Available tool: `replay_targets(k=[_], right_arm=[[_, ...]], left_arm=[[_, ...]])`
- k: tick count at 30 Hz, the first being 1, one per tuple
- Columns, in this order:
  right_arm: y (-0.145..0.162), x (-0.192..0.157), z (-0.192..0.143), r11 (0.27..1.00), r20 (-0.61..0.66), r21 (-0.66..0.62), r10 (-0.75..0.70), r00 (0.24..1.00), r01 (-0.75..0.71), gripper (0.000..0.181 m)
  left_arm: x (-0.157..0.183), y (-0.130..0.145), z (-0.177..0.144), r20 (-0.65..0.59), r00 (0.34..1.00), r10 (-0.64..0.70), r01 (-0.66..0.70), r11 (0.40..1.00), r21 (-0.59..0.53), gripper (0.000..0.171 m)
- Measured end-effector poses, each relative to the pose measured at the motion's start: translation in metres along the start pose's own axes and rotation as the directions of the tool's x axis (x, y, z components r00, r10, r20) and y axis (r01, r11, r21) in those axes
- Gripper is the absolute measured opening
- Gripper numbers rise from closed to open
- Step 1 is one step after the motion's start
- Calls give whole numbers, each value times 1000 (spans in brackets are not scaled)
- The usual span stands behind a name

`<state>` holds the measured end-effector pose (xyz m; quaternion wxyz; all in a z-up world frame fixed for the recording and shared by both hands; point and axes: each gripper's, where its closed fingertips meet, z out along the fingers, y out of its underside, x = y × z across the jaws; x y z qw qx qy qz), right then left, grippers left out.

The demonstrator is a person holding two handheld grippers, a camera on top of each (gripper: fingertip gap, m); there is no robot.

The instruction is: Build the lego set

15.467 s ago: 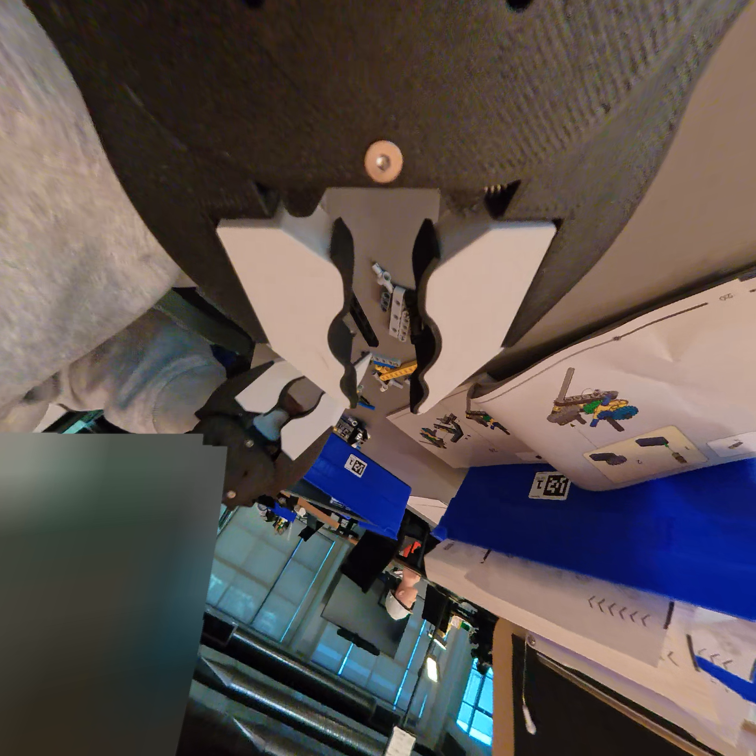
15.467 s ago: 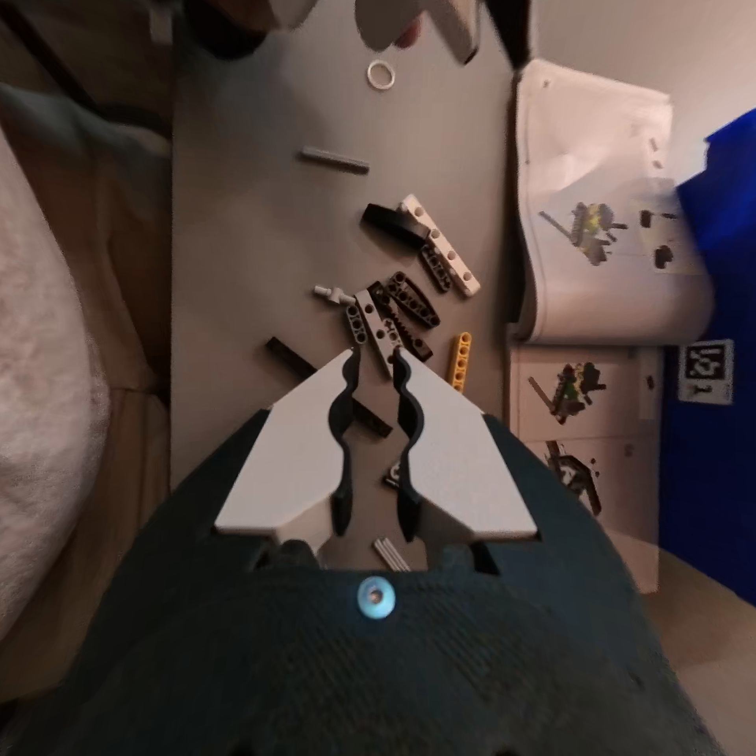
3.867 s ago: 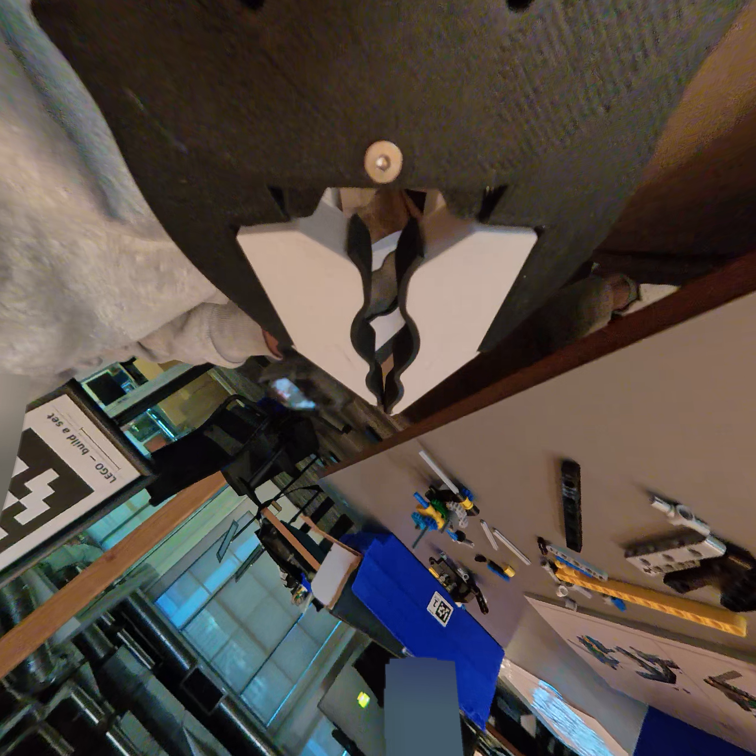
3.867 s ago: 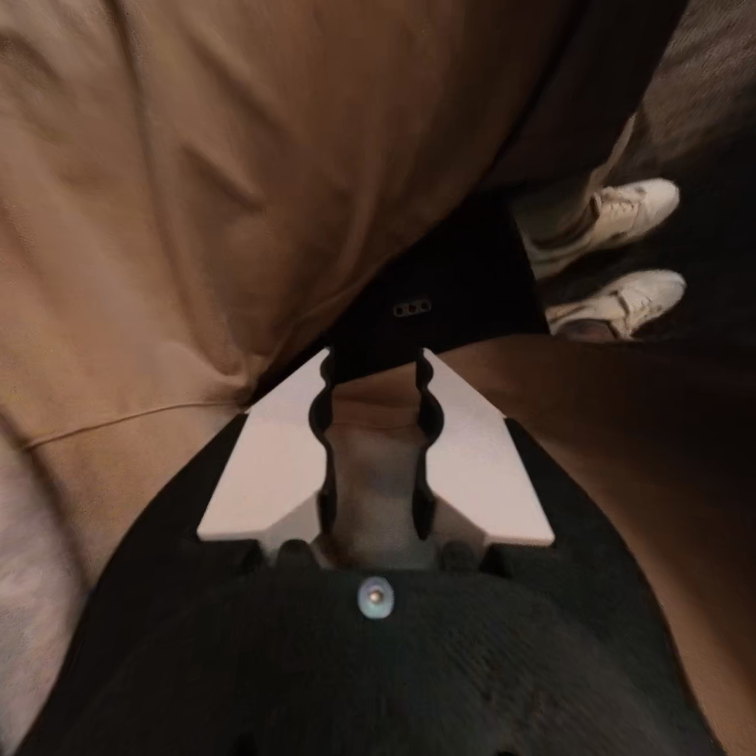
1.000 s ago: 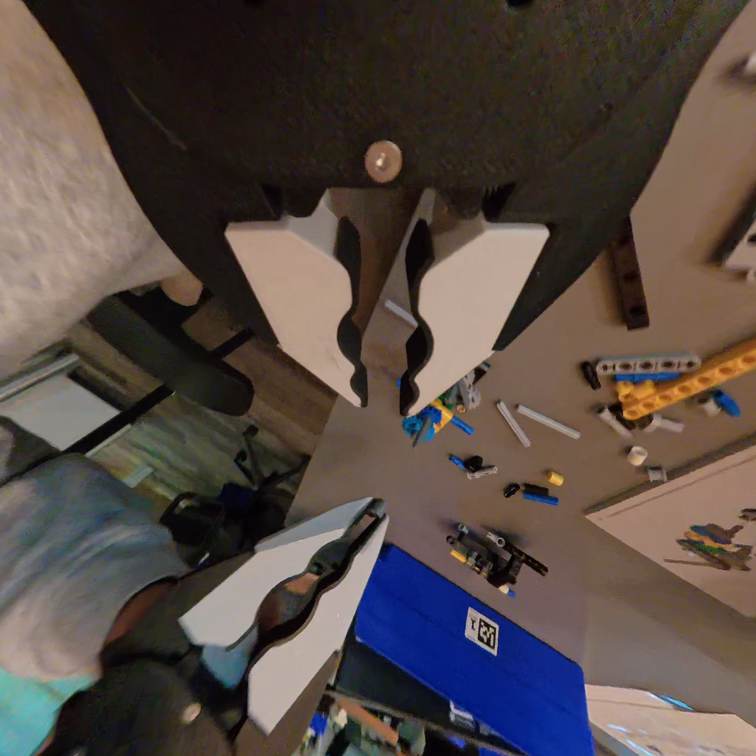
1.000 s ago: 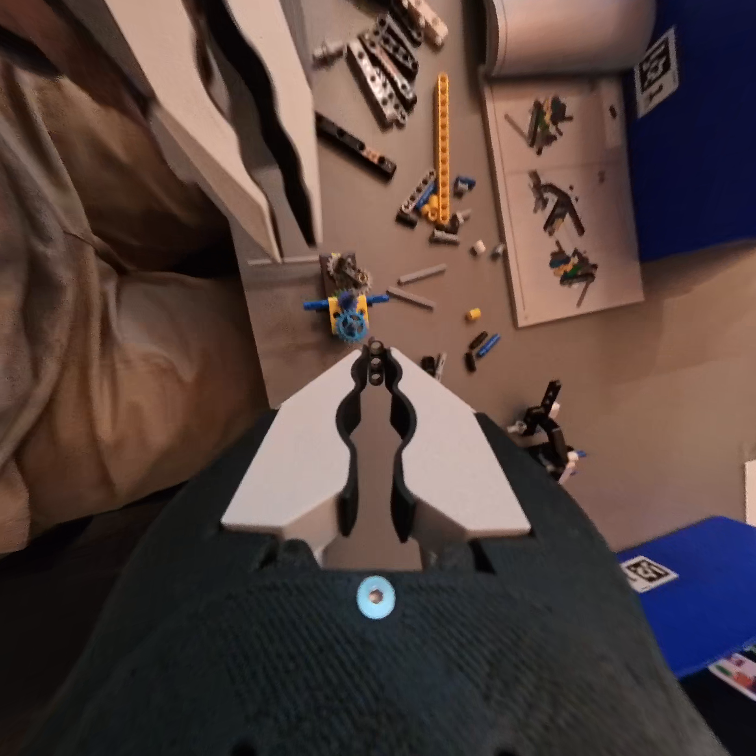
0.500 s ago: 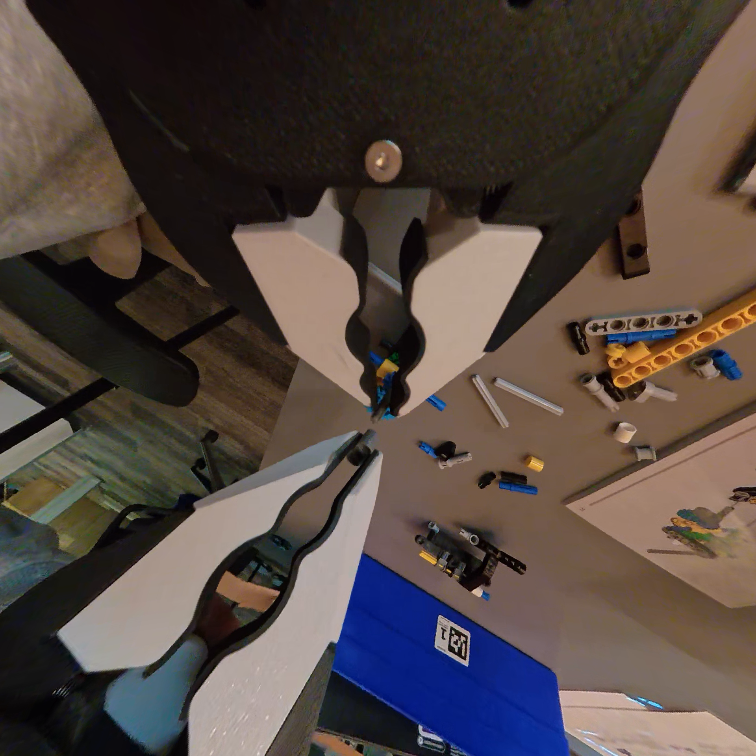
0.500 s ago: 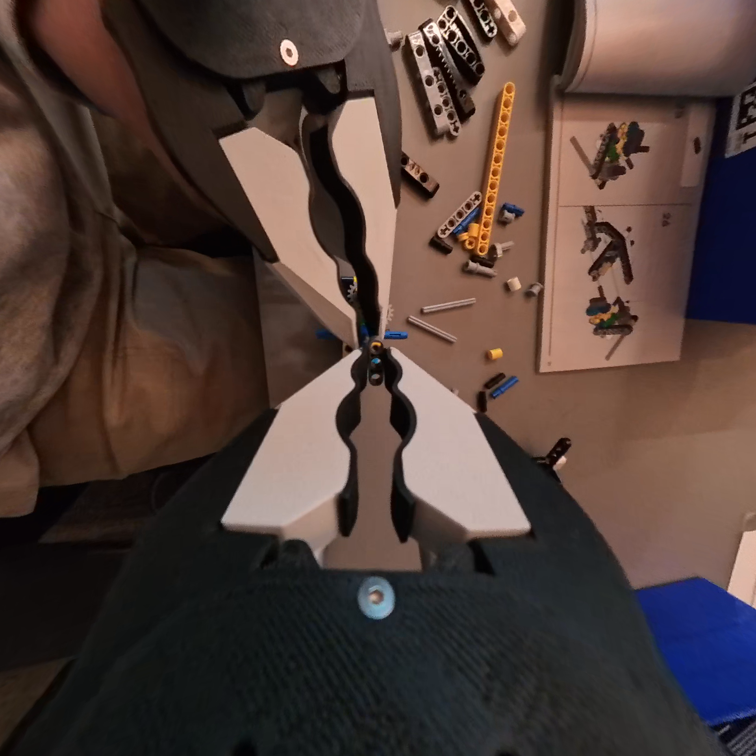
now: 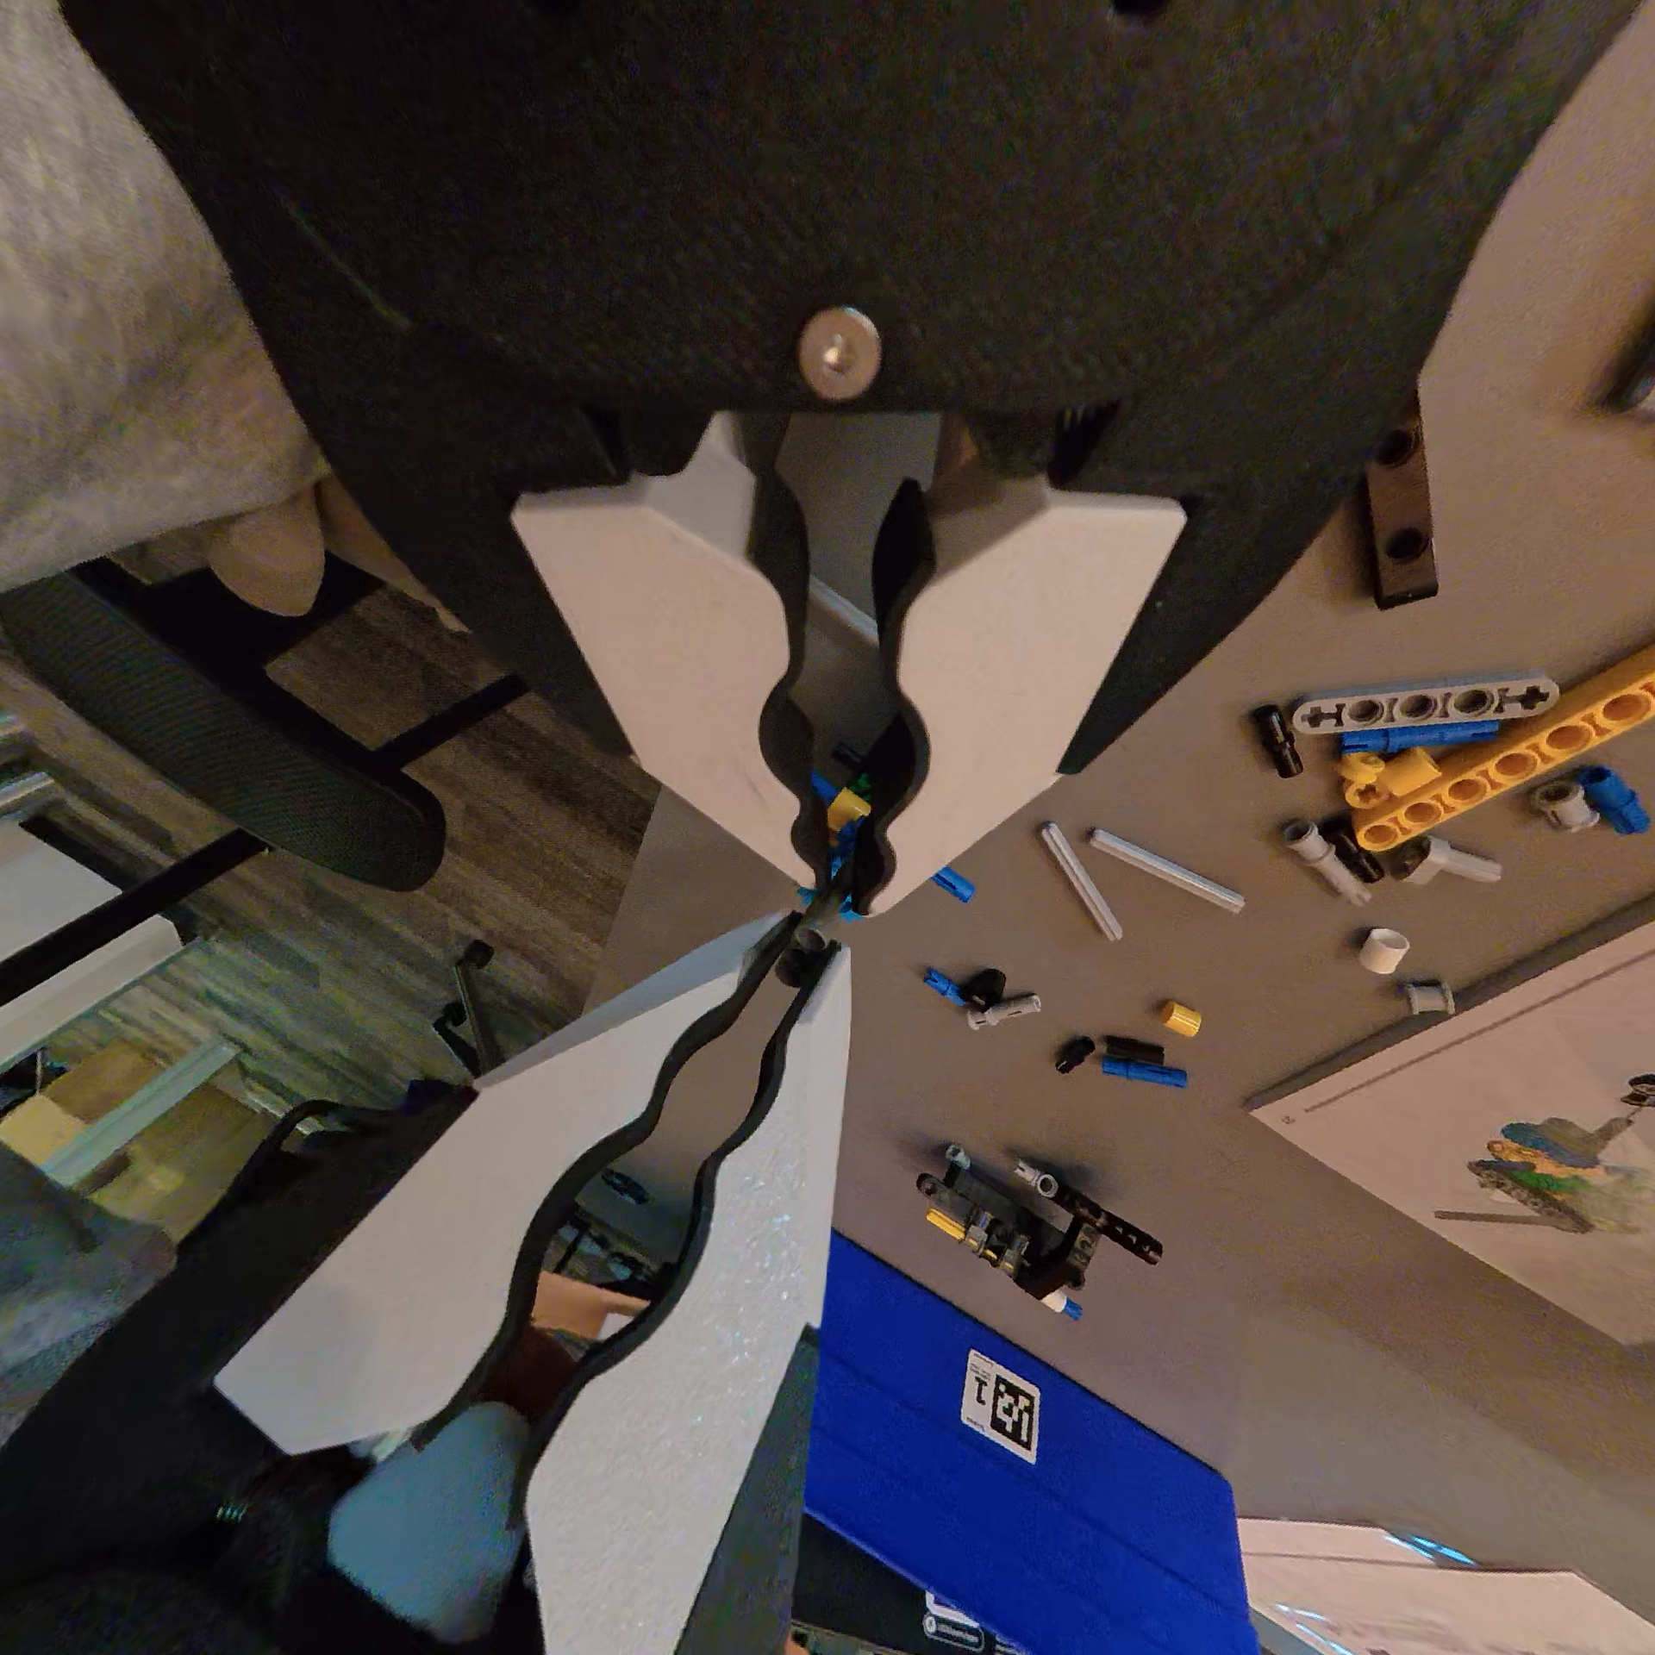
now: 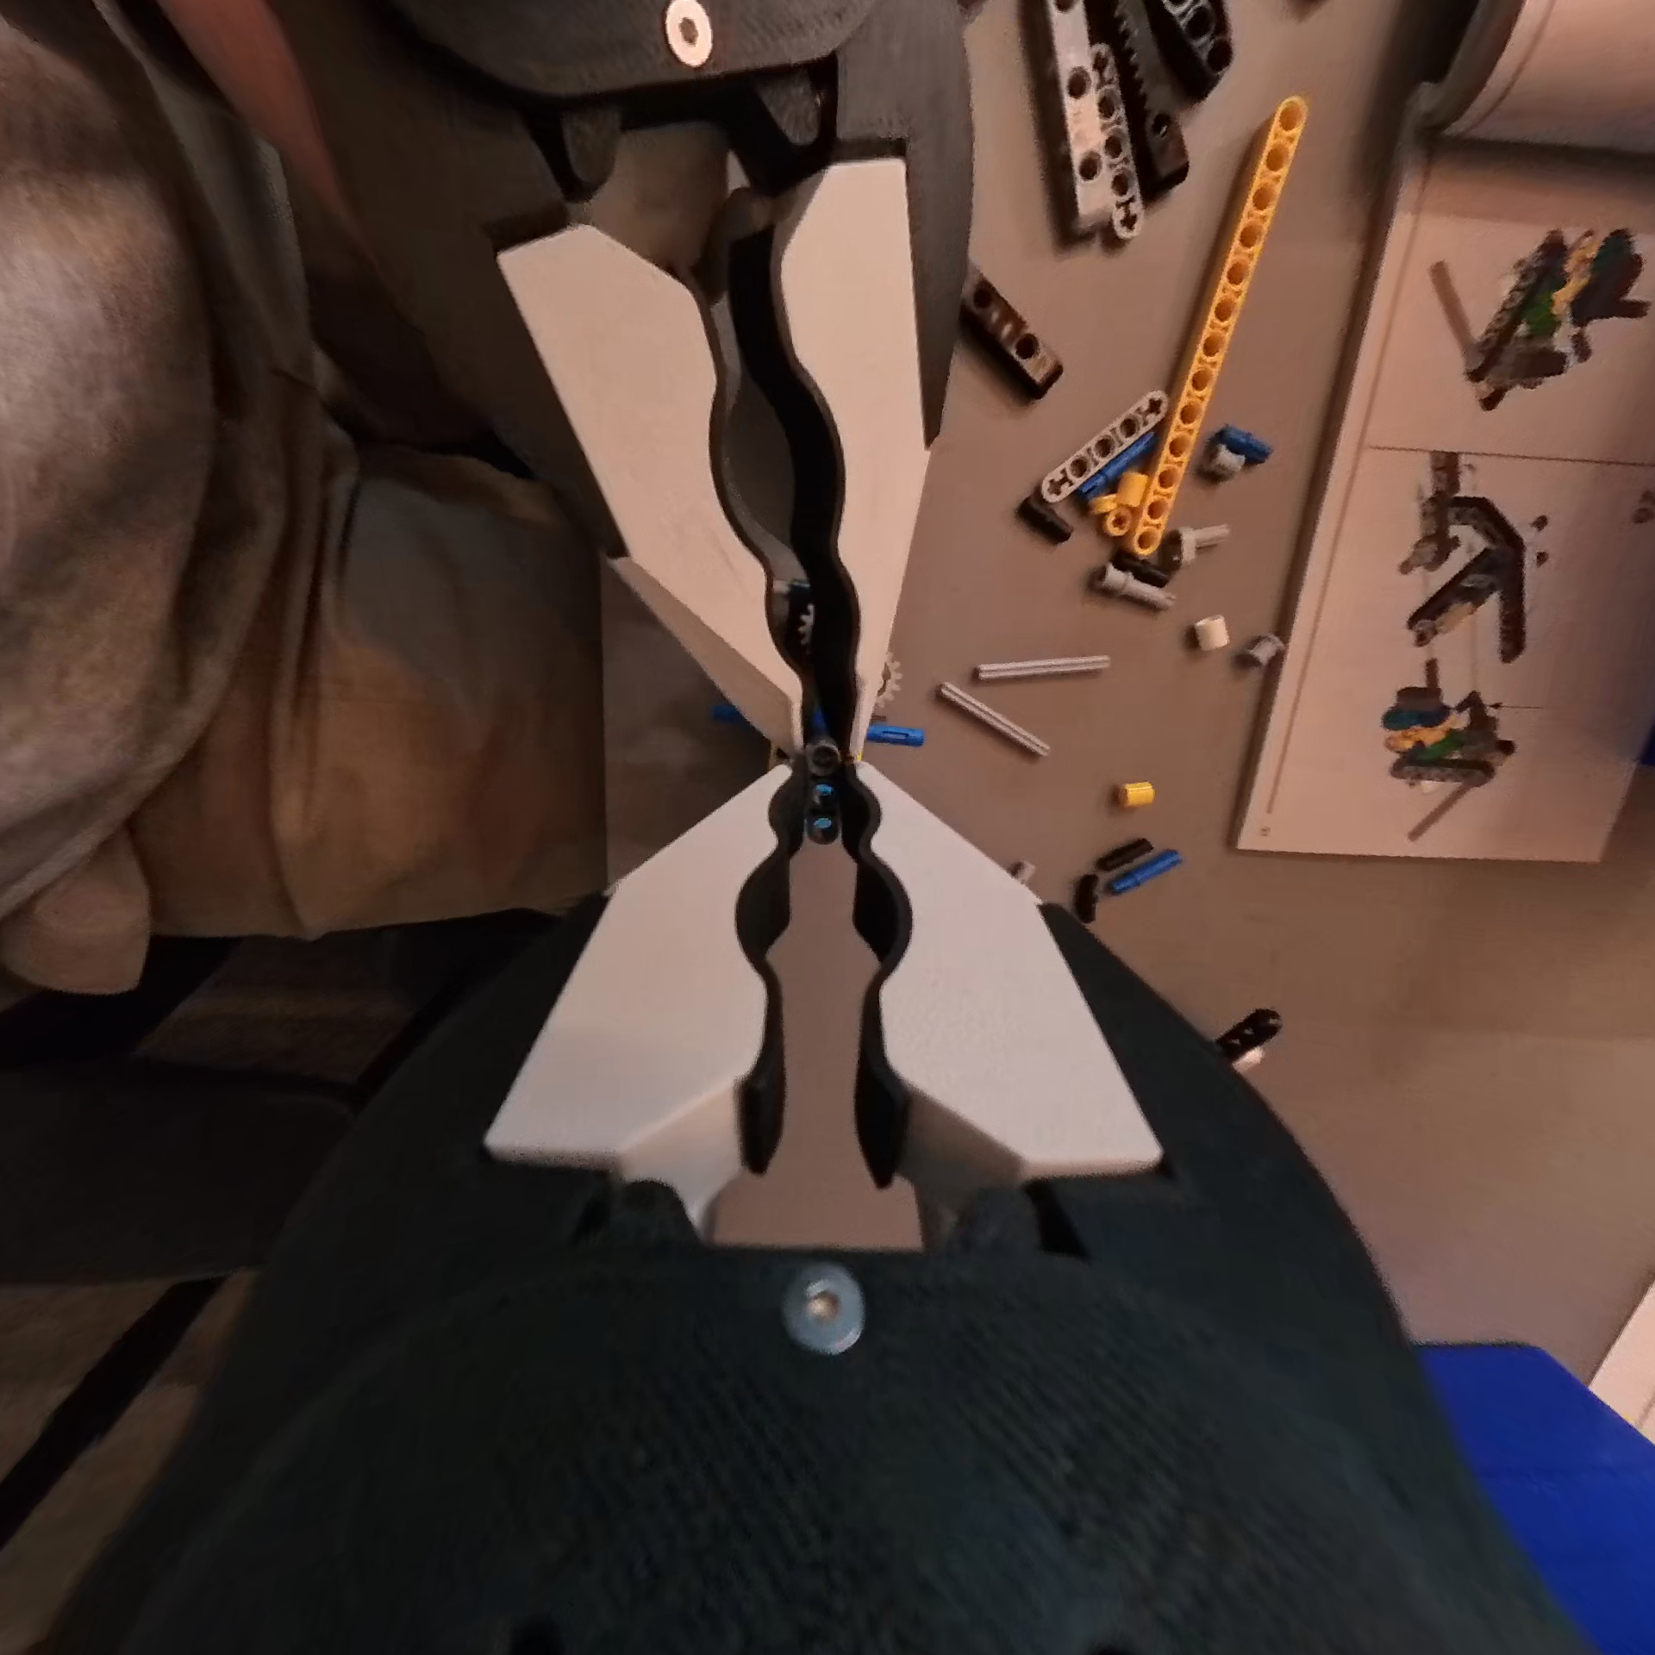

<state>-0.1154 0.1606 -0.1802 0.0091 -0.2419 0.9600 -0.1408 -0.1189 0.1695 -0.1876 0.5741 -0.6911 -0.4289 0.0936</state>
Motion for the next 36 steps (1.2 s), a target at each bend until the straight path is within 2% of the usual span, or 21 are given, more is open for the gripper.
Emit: replay_targets(k=[7,14,18,27,32,36], right_arm=[[3,0,7,997,33,-71,-14,999,16,6],[2,1,8,999,5,-47,-18,1000,18,6],[5,-2,7,1000,10,-28,4,1000,-4,18],[14,-4,-11,960,-51,180,229,972,-216,24],[19,-7,-7,888,-118,335,372,921,-316,22],[16,2,-13,821,-198,477,449,871,-315,11]], left_arm=[[-1,2,1,-14,999,-34,34,999,-12,2],[-1,1,-1,-28,999,-47,47,999,5,4],[-1,-2,-4,-43,997,-63,64,998,22,7],[2,0,-7,-55,997,-47,49,999,22,15],[4,-1,-5,-43,999,-23,24,1000,9,17],[3,-2,-3,-5,999,37,-37,999,-8,16]])
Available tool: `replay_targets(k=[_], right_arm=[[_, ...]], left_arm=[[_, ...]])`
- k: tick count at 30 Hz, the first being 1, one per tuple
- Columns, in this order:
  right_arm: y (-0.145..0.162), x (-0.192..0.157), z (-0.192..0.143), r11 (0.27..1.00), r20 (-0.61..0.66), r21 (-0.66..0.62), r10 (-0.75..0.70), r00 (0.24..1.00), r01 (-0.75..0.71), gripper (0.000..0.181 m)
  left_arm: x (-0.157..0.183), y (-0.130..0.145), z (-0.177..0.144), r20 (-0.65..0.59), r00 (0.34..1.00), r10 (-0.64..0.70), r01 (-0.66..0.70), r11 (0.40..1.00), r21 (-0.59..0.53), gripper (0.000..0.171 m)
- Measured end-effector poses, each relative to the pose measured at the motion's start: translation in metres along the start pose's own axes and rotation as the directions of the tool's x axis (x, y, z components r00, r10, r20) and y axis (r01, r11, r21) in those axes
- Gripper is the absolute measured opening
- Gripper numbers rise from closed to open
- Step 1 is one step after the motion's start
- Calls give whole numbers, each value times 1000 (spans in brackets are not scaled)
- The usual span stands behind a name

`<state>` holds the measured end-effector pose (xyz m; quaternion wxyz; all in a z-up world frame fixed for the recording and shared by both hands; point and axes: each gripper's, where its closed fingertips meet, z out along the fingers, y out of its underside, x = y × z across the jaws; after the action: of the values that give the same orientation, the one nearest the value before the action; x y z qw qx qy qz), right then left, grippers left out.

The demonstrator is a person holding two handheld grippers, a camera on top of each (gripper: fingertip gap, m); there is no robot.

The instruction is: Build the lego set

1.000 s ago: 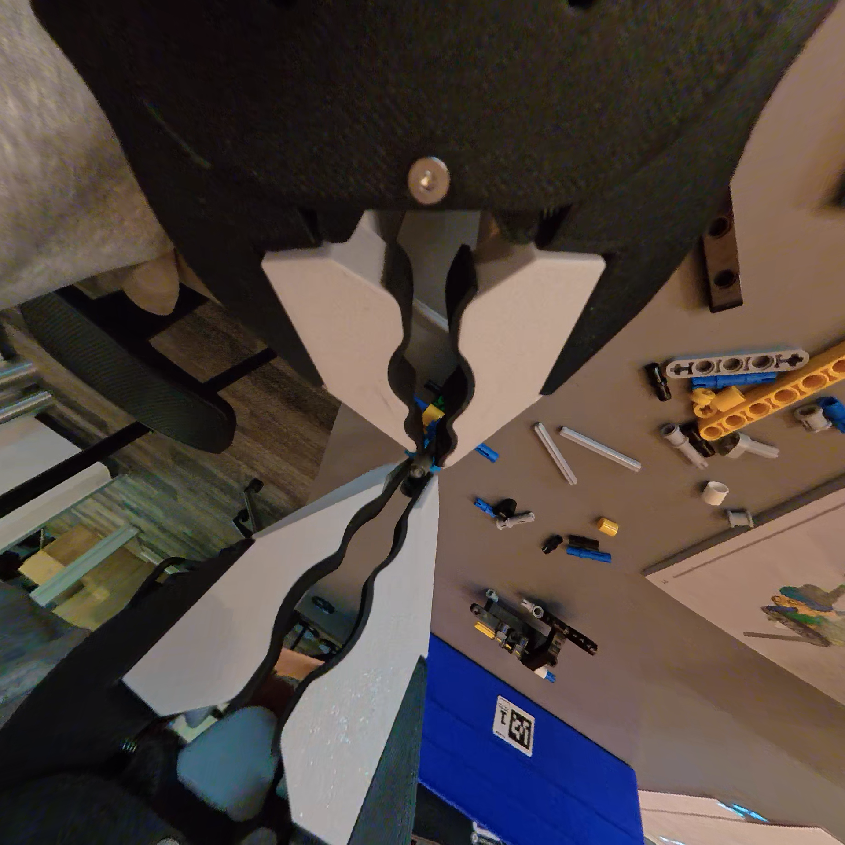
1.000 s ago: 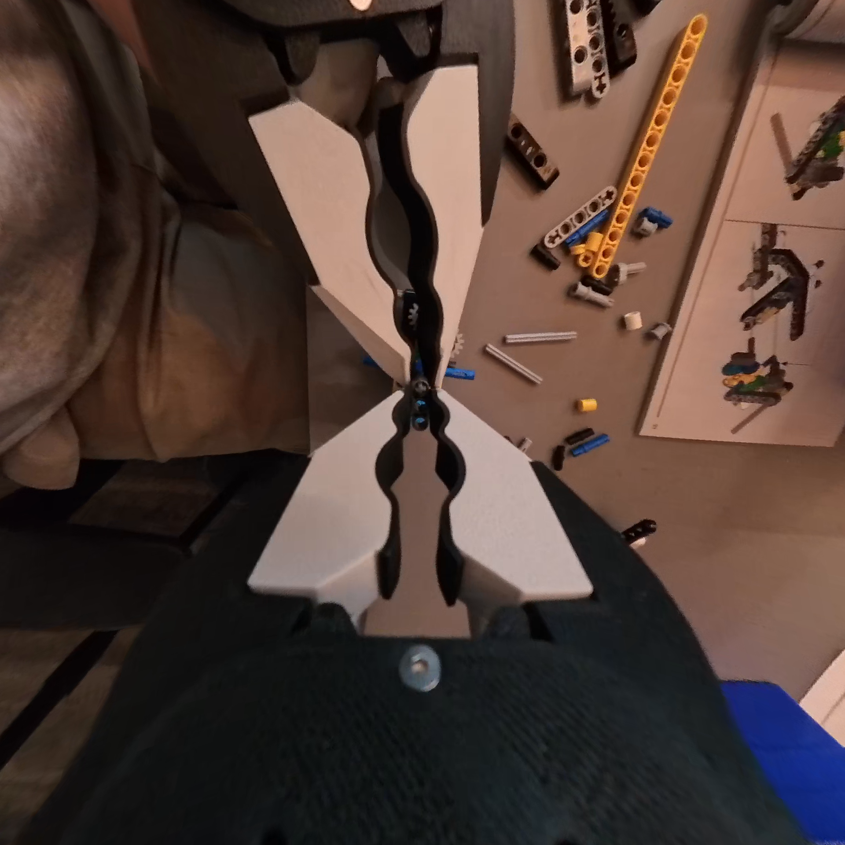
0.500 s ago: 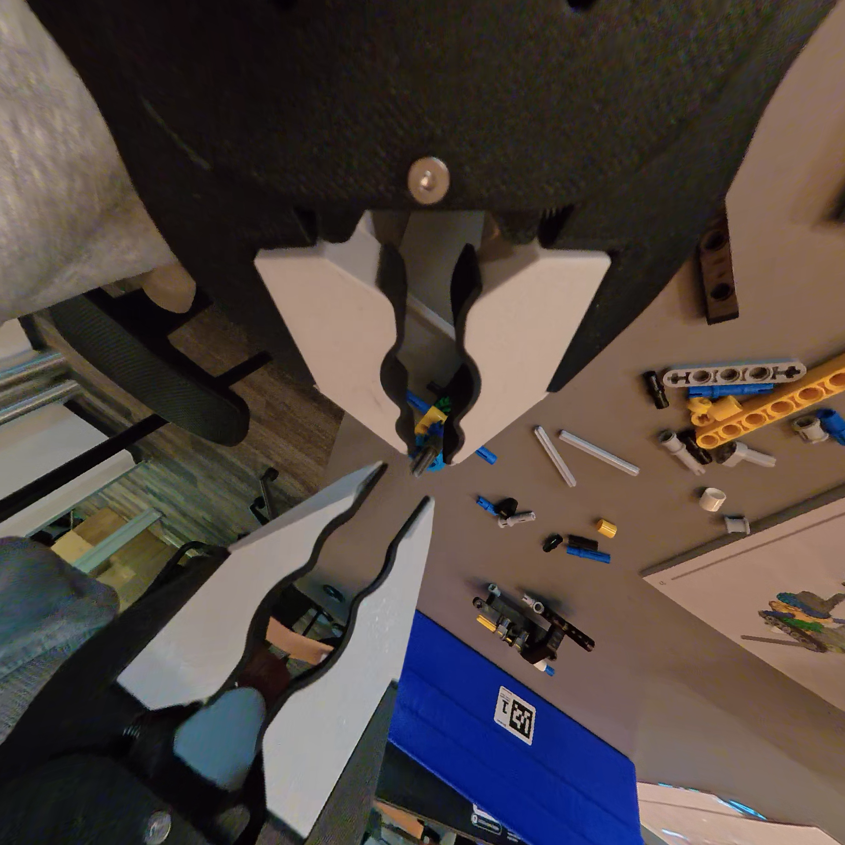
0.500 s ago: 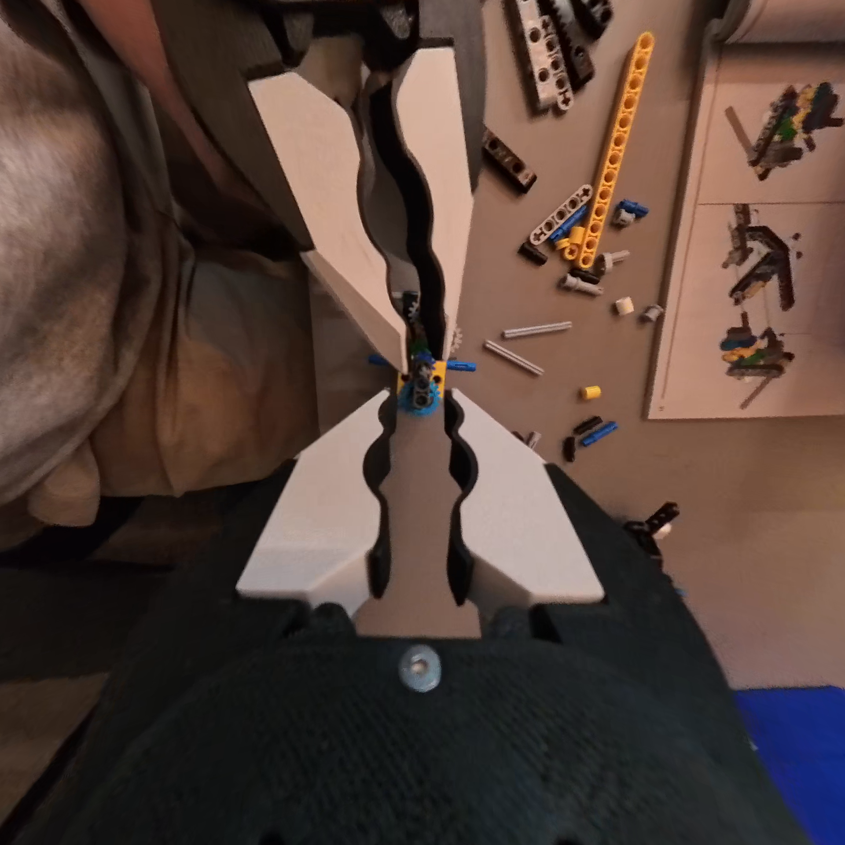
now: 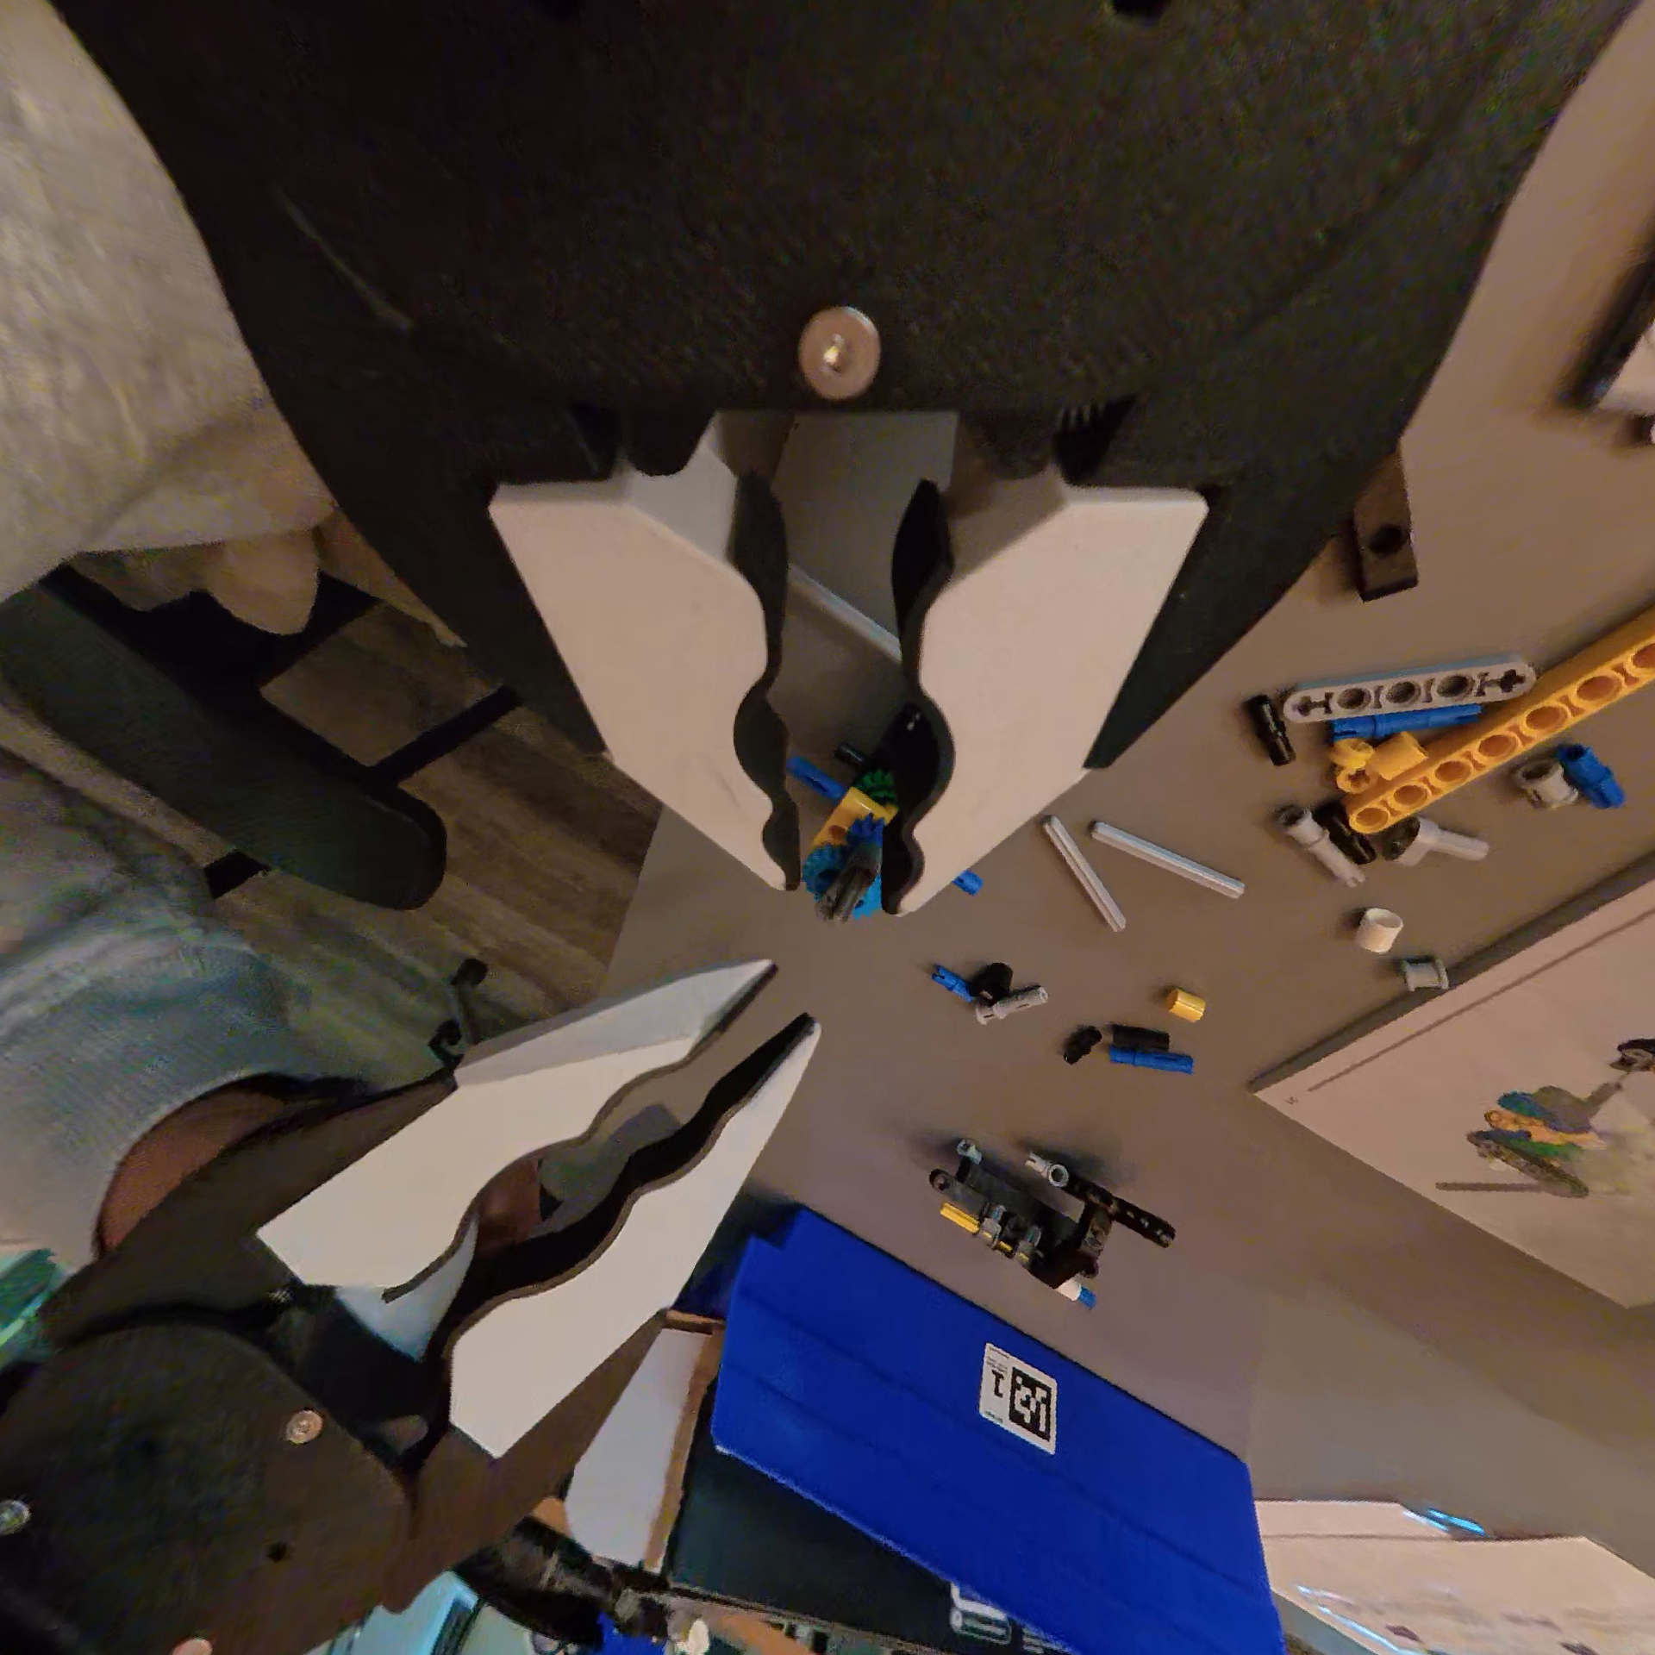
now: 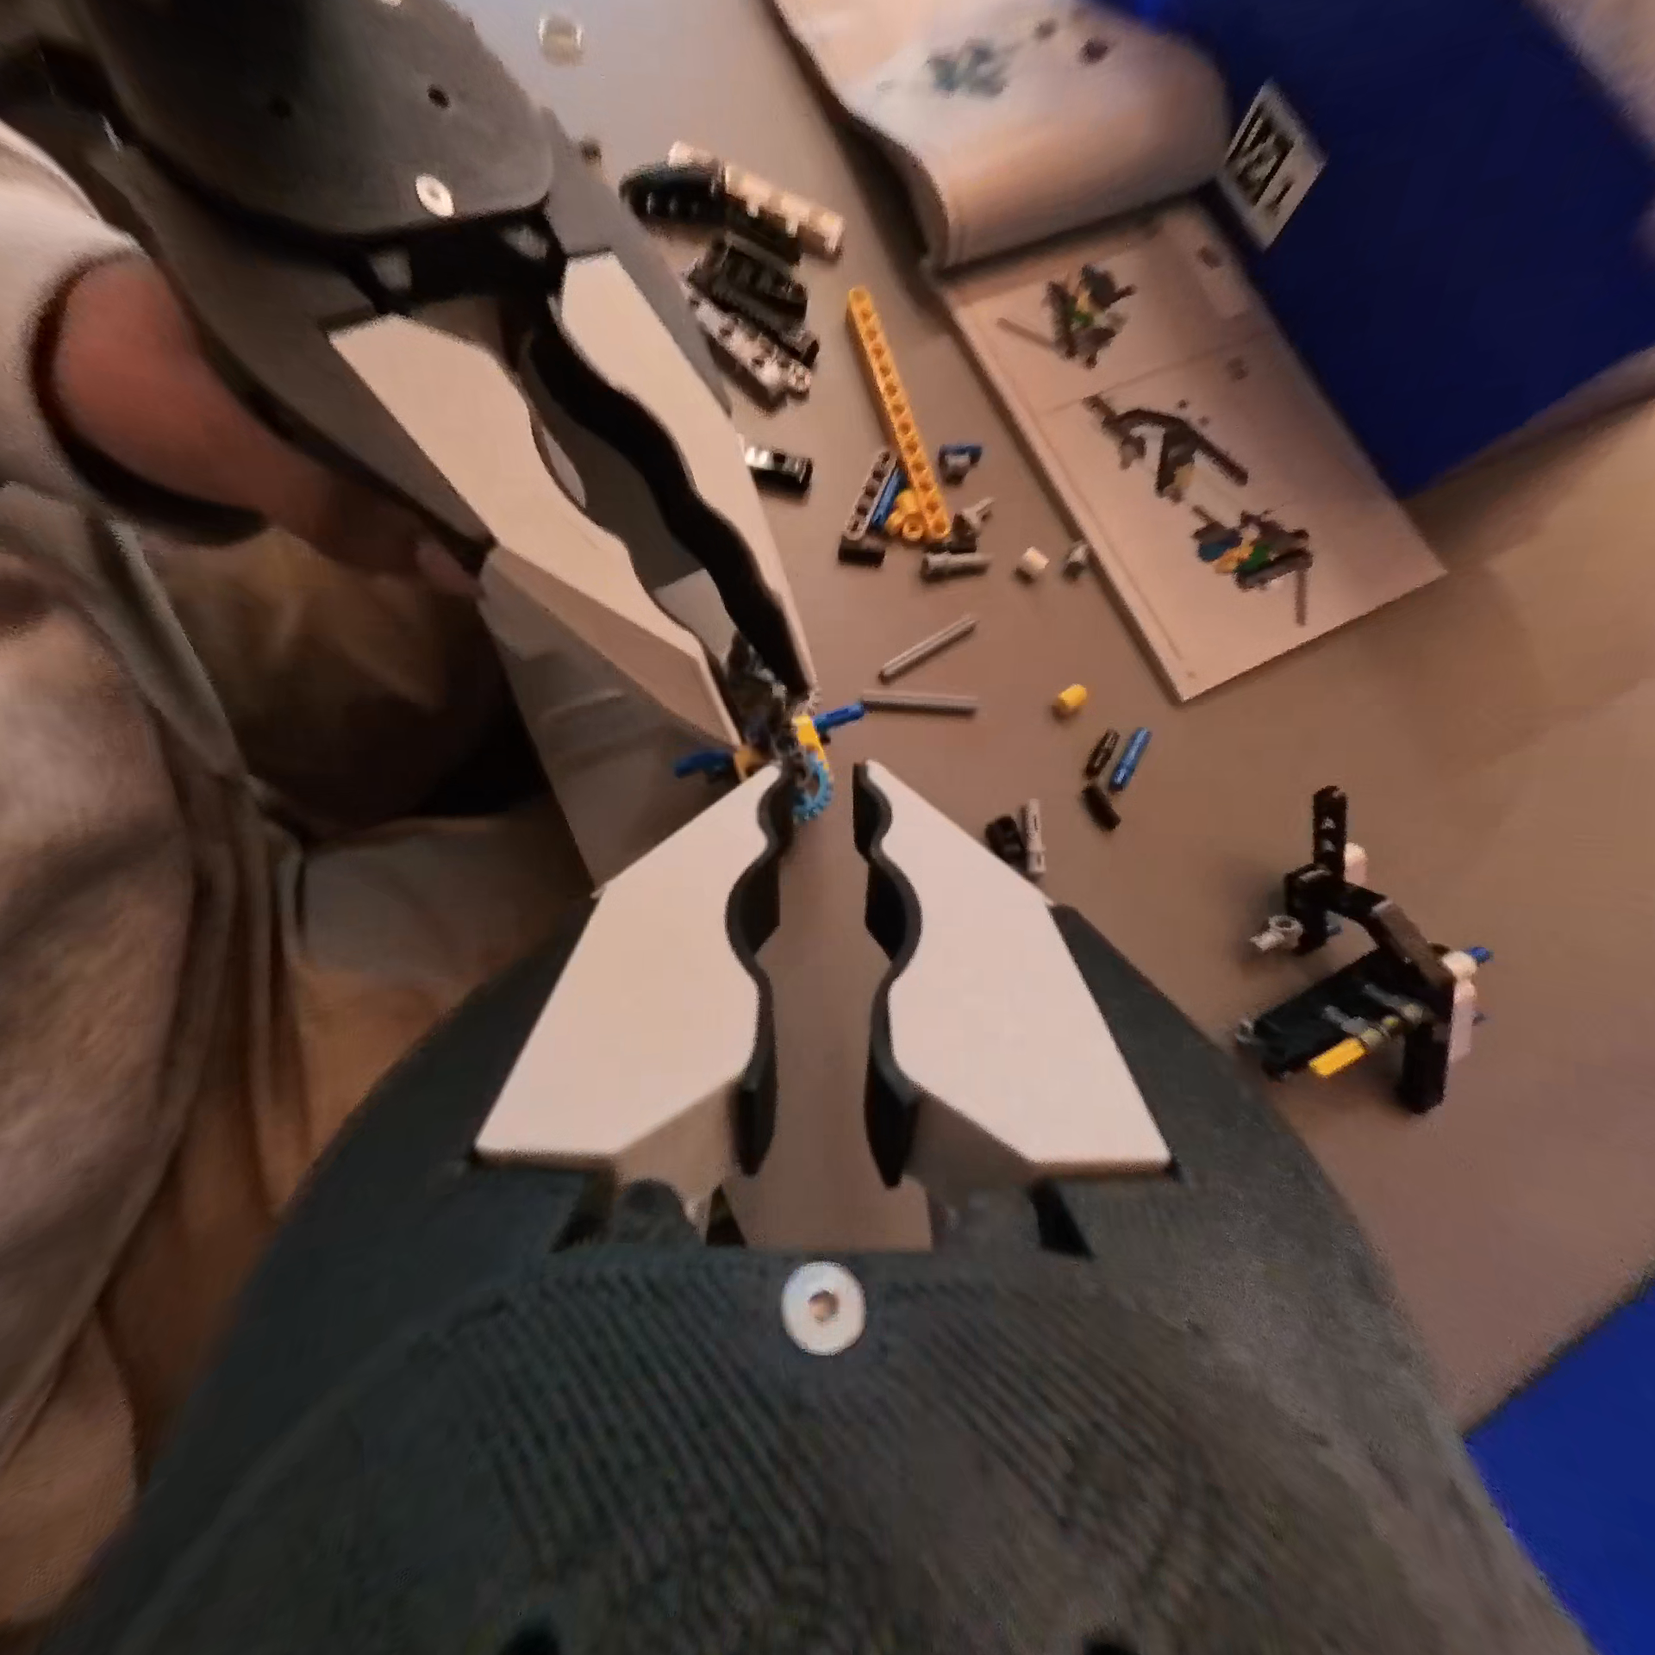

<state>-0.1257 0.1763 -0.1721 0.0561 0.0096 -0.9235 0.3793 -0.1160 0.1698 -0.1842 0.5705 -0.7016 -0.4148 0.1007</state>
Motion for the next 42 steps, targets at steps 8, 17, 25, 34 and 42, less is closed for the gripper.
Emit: replay_targets(k=[8,17,25,34,42], right_arm=[[8,-2,13,991,-5,122,59,998,-58,5],[3,-4,14,968,37,228,97,995,-103,0],[6,-3,17,952,100,257,145,984,-166,0],[7,-4,12,944,119,271,160,980,-187,0],[7,-6,14,945,111,282,137,984,-164,0]], left_arm=[[-4,6,3,53,999,10,-8,999,-41,13],[-3,4,5,55,998,36,-35,999,-27,7],[-2,4,6,46,998,30,-29,999,-38,5],[0,5,7,33,998,44,-42,998,-47,5],[0,5,7,12,1000,6,-6,999,-40,4]])
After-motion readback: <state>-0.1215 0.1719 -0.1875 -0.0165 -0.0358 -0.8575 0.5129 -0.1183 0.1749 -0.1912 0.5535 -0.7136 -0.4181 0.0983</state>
